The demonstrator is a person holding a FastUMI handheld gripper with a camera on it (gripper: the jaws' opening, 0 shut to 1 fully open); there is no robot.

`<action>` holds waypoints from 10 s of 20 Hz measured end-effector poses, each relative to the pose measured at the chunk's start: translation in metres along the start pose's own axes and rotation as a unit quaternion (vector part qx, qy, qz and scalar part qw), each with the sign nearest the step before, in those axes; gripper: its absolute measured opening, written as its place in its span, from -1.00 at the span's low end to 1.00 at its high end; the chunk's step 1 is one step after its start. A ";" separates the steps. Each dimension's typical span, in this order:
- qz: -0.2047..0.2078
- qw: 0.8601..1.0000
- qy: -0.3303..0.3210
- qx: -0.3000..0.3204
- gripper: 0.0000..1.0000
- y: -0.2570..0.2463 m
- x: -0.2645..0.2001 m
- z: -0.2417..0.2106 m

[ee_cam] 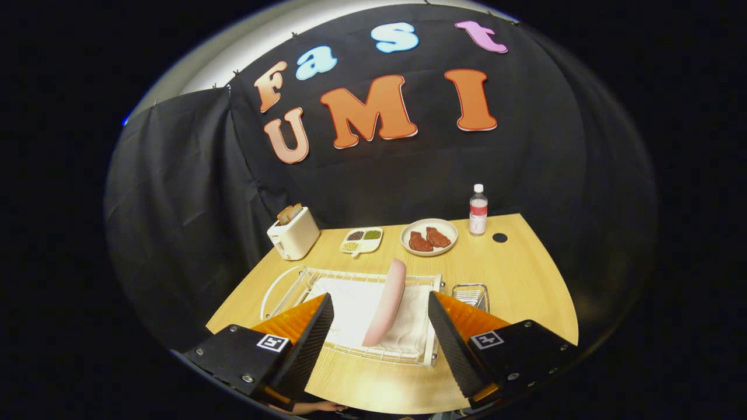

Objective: Take the plate from the dish rack, then take the spoon from the basket and place it into the plate.

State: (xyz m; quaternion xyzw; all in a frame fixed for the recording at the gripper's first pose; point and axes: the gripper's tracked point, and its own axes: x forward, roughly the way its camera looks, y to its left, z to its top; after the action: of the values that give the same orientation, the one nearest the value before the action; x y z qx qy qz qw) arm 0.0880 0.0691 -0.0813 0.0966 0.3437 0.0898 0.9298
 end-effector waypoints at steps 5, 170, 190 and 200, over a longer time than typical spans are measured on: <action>-0.028 0.997 0.073 0.010 0.86 -0.010 0.037 -0.006; -0.198 0.967 -0.132 -0.086 -0.55 -0.129 0.093 -0.102; -0.161 0.963 -0.211 -0.055 -0.81 -0.112 0.059 -0.039; -0.104 0.954 -0.269 -0.085 -0.81 -0.054 -0.005 -0.001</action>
State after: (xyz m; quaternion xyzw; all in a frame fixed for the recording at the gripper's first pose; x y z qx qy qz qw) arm 0.0889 0.0163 -0.0923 0.0018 0.0805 -0.0074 0.9967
